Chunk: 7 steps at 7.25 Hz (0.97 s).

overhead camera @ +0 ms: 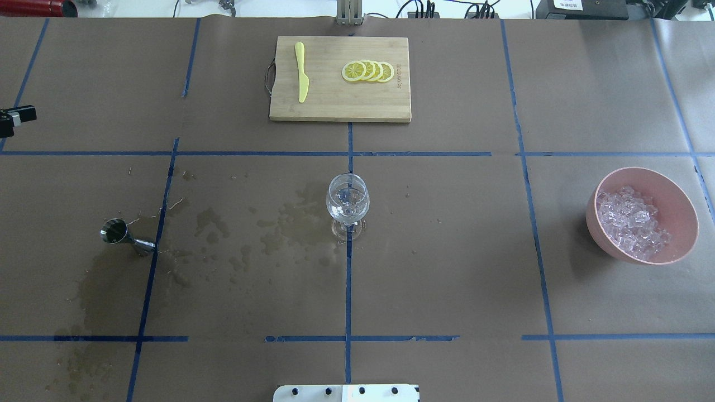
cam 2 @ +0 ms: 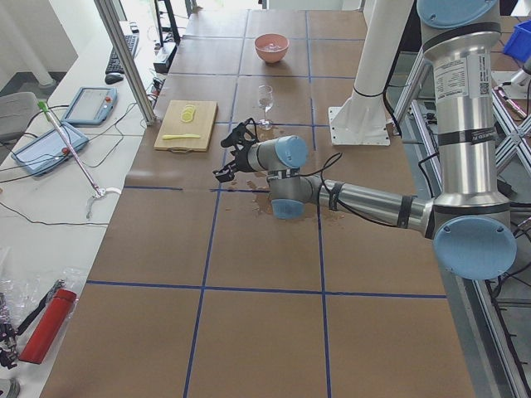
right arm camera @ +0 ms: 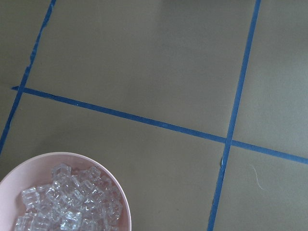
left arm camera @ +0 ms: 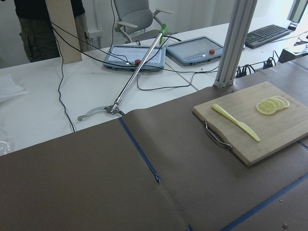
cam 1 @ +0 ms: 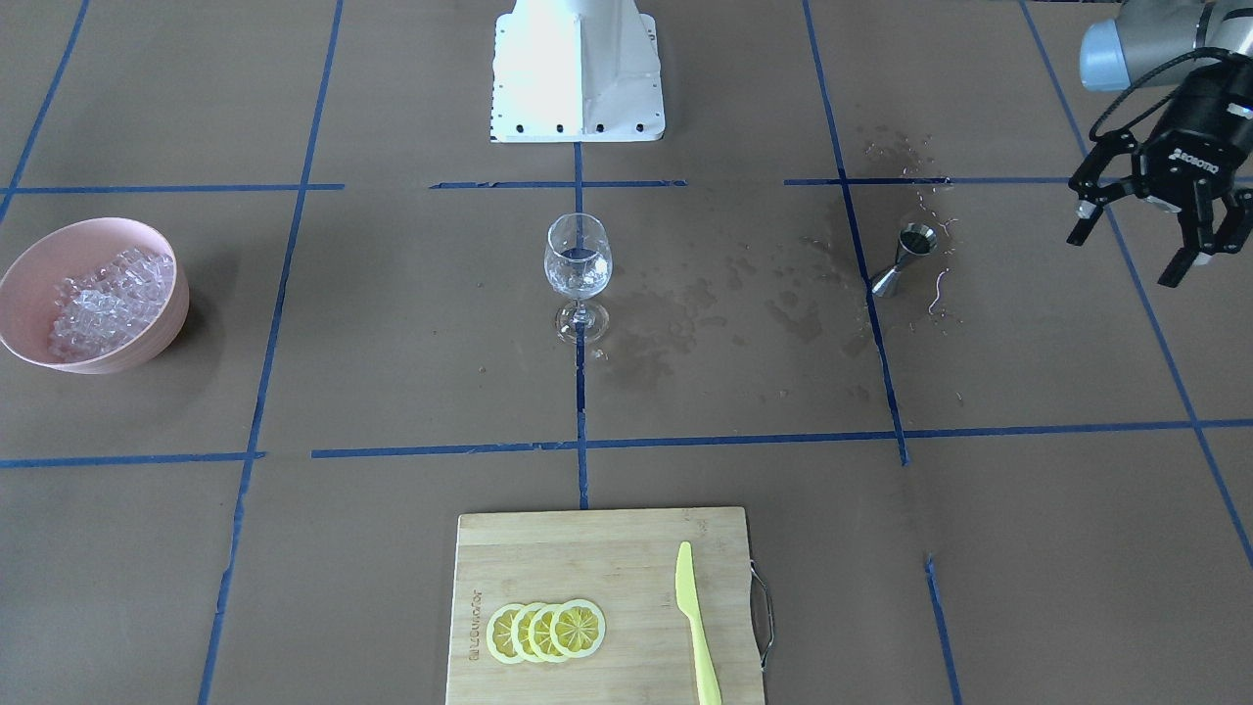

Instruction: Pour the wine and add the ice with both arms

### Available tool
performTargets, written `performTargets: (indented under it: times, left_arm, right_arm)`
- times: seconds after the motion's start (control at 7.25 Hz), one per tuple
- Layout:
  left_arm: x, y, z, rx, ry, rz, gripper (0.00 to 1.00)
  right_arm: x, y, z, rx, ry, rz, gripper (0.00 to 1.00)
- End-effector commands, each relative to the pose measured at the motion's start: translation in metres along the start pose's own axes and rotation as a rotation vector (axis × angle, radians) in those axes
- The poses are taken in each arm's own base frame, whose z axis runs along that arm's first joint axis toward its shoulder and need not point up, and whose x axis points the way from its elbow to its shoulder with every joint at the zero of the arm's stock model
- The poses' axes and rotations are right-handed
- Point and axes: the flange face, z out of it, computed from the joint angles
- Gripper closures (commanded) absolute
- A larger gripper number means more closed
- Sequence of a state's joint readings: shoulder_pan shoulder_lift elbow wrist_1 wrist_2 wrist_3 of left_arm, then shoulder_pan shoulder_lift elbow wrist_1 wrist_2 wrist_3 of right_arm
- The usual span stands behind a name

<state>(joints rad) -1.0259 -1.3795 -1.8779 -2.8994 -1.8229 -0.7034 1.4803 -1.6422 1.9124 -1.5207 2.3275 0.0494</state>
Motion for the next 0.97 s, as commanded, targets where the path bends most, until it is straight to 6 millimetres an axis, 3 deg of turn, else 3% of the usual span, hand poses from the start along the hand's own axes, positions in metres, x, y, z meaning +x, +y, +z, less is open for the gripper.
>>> performTargets:
  times: [0.0,0.14,0.41,0.83]
  left_arm:
    - [0.035,0.050,-0.003,0.075,-0.038,-0.040,0.00]
    - [0.052,0.069,0.007,0.092,-0.069,-0.053,0.00]
    - [0.108,0.120,0.026,0.141,-0.112,-0.122,0.00]
    - [0.145,0.171,0.028,0.199,-0.173,-0.125,0.00]
  right_arm:
    - [0.000,0.001,0.000,-0.001,-0.001,0.001,0.00]
    - [0.001,0.002,0.001,-0.003,-0.001,0.003,0.00]
    - [0.001,0.003,0.001,-0.004,-0.001,0.004,0.00]
    - [0.002,0.004,0.002,-0.005,-0.001,0.006,0.00]
